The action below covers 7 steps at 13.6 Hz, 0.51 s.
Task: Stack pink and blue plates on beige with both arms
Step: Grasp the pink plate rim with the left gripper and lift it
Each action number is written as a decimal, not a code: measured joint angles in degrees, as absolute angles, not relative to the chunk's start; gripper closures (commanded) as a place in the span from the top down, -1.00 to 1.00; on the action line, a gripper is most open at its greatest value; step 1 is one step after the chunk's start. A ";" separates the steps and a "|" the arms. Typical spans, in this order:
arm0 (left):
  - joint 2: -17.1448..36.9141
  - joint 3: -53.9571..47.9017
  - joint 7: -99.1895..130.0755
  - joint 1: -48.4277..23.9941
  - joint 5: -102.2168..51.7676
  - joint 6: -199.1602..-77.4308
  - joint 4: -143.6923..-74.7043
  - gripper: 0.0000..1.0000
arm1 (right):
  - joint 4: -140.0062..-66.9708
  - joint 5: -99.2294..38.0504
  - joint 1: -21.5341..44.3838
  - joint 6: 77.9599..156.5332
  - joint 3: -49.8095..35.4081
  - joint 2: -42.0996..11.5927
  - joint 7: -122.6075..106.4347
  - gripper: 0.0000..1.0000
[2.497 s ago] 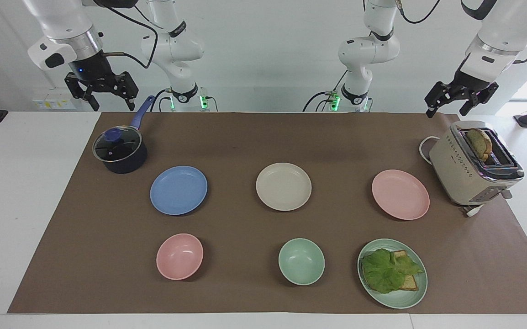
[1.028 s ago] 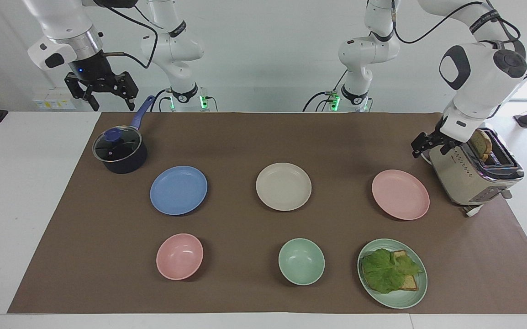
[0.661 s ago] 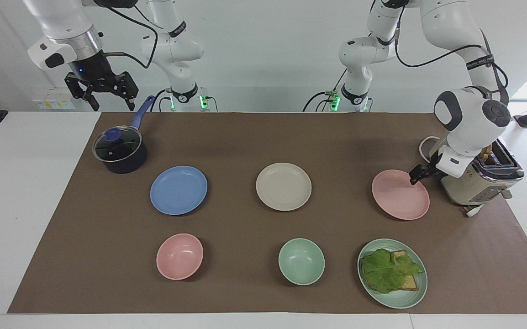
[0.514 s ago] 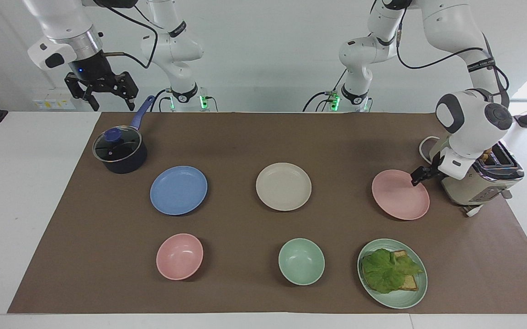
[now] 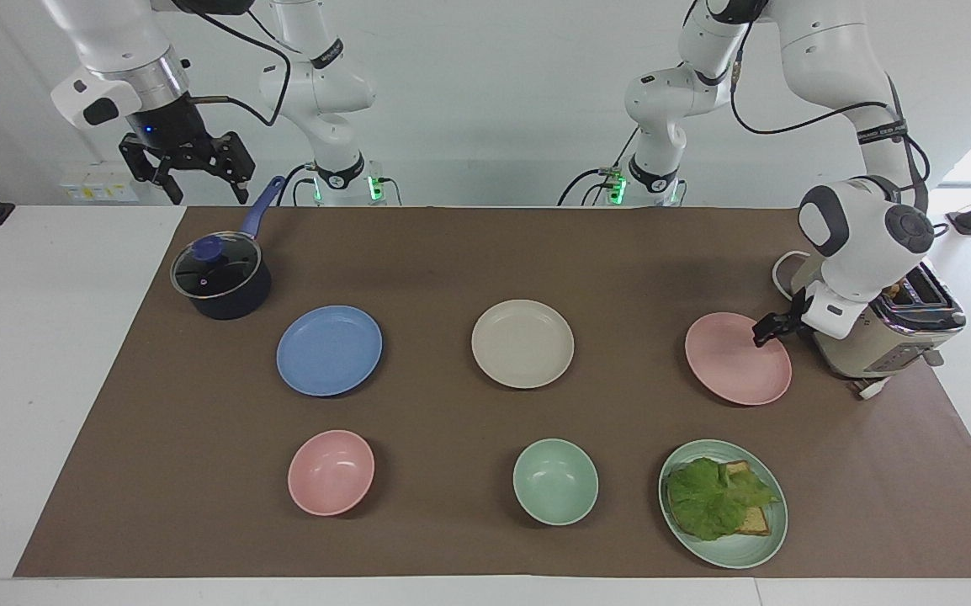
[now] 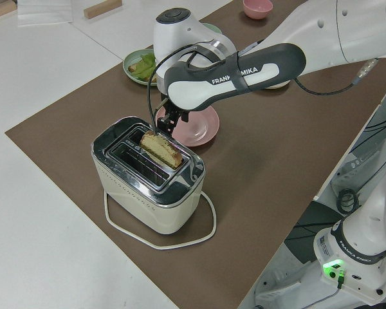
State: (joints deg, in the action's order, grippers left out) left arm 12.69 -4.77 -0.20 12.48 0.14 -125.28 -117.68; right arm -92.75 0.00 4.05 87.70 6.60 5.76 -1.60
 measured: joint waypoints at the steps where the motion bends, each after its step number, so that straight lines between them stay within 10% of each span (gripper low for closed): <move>1: 12.97 -4.77 -0.16 12.48 0.14 -125.64 -118.15 1.00 | -92.75 0.00 4.05 87.70 6.60 5.76 -1.60 1.00; 5: 13.86 -4.77 0.21 12.48 0.14 -126.65 -118.75 -0.70 | -92.75 0.00 4.05 87.70 6.60 5.76 -1.60 1.00; 7: 13.86 -4.77 0.21 12.48 0.14 -126.65 -118.74 -1.00 | -92.75 0.00 4.05 87.70 6.60 5.76 -1.60 1.00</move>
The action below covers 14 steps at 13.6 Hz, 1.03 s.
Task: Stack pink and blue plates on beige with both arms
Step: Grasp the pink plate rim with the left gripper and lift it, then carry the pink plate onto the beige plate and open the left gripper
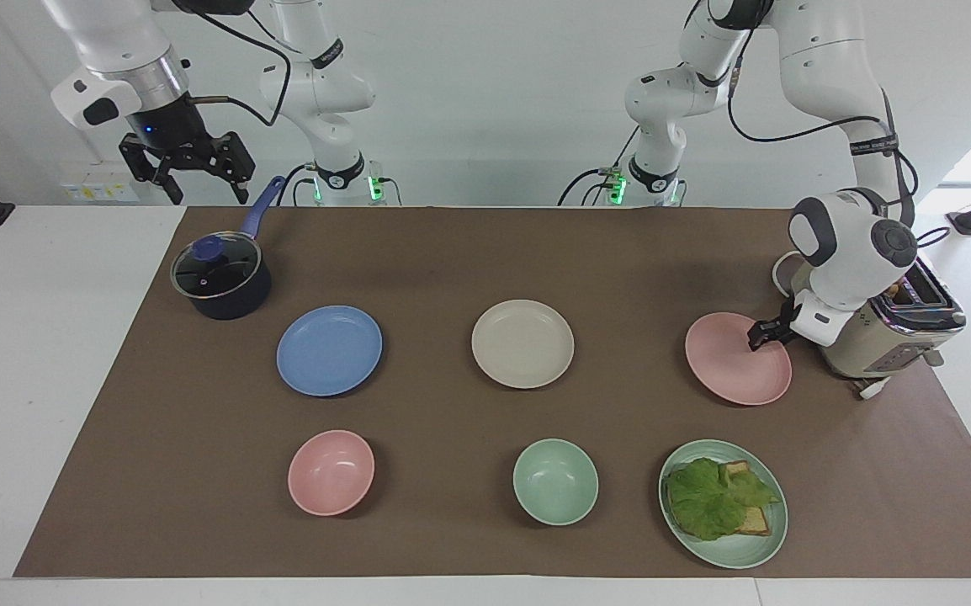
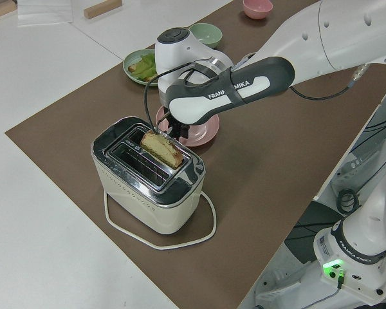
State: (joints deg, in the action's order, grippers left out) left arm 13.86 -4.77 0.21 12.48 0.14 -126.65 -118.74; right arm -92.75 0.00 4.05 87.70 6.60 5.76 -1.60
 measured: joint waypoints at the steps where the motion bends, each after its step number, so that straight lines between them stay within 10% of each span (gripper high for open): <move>1: 13.86 -4.73 0.21 12.49 0.14 -126.65 -118.72 -1.00 | -92.75 0.00 4.05 87.70 6.60 5.76 -1.60 1.00; 14: 10.31 -7.47 -0.14 12.07 -10.82 -100.90 -105.02 -1.00 | -92.75 0.00 4.05 87.70 6.60 5.76 -1.60 1.00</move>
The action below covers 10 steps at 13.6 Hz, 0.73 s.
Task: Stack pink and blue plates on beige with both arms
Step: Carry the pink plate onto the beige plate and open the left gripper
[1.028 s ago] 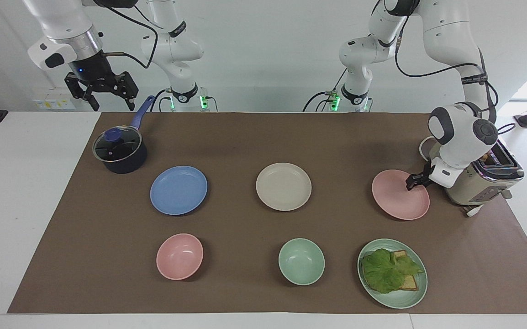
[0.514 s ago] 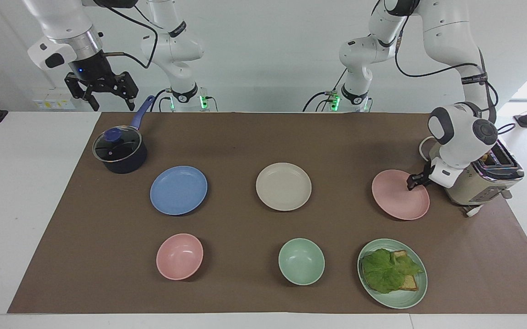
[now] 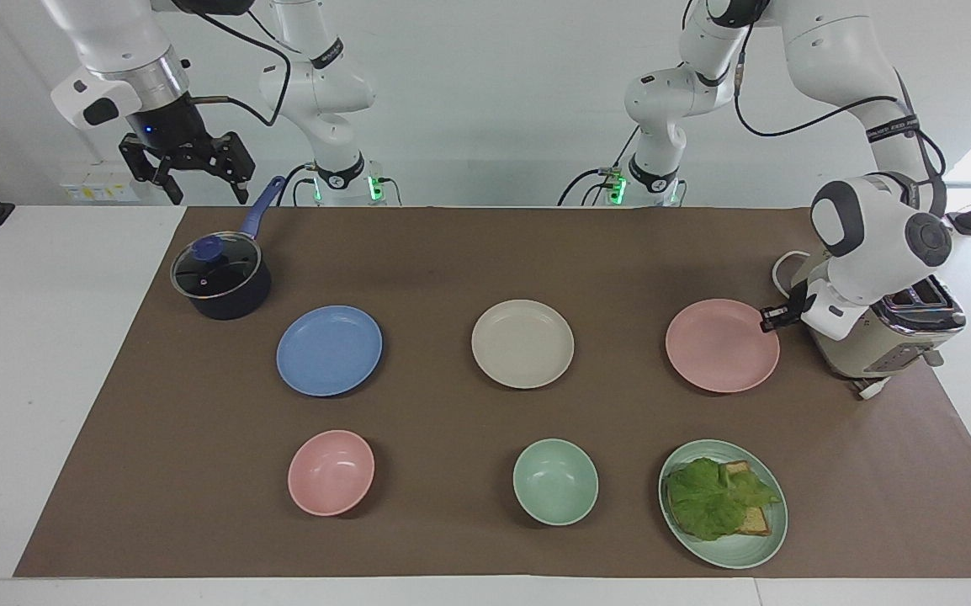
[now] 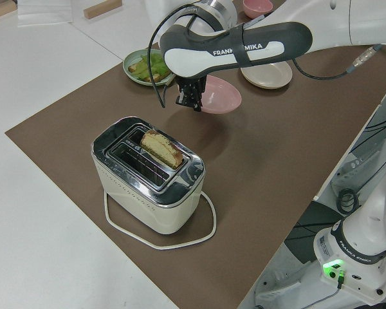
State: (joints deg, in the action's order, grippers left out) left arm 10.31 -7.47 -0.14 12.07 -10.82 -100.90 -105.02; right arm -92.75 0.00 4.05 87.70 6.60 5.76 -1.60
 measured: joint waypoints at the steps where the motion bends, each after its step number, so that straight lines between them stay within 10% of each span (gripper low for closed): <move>1: 9.46 -7.68 -0.14 11.30 -12.29 -100.42 -105.04 -1.00 | -92.75 0.00 4.05 87.70 6.60 5.76 -1.60 1.00; 10: 8.61 -8.15 13.21 -5.80 -20.75 -107.42 -106.12 -1.00 | -92.75 0.00 4.05 87.70 6.60 5.76 -1.60 1.00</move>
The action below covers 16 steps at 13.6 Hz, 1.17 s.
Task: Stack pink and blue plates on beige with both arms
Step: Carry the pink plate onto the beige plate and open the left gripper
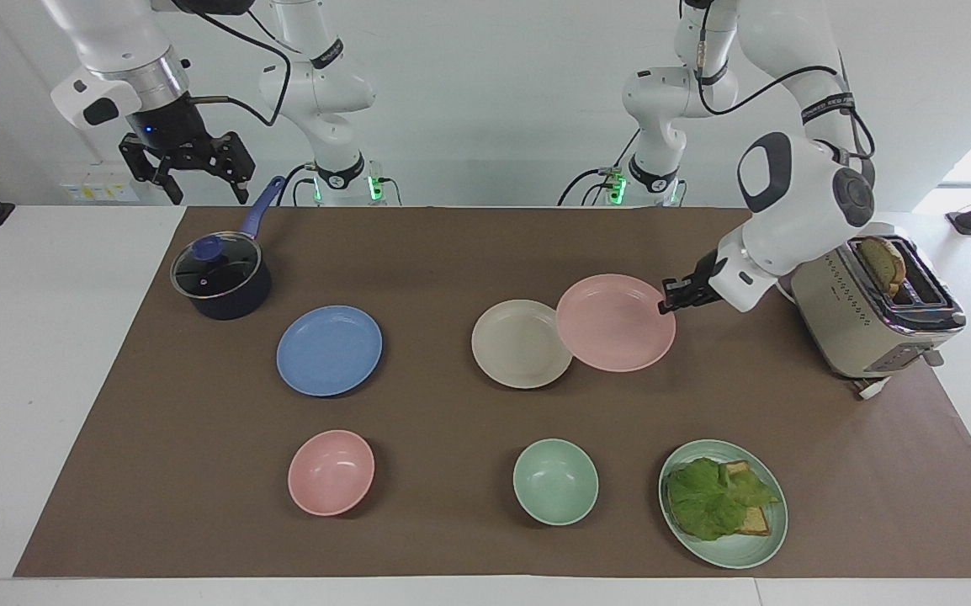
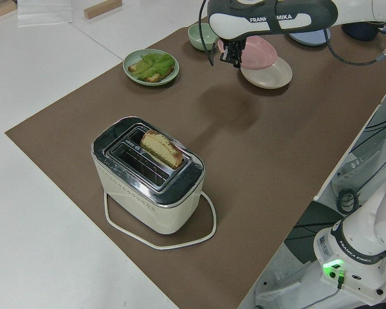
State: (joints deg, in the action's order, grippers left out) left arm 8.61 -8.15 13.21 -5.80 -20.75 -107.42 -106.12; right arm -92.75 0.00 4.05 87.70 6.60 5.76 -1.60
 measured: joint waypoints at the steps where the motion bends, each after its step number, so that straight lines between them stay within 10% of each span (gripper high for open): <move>1: 8.64 -8.18 14.84 -7.69 -21.72 -109.08 -106.89 -1.00 | -92.75 0.00 4.05 87.70 6.60 5.76 -1.60 1.00; 16: 12.47 -8.10 22.64 -18.57 -26.71 -128.28 -118.06 -1.00 | -92.75 0.00 4.05 87.70 6.60 5.76 -1.60 1.00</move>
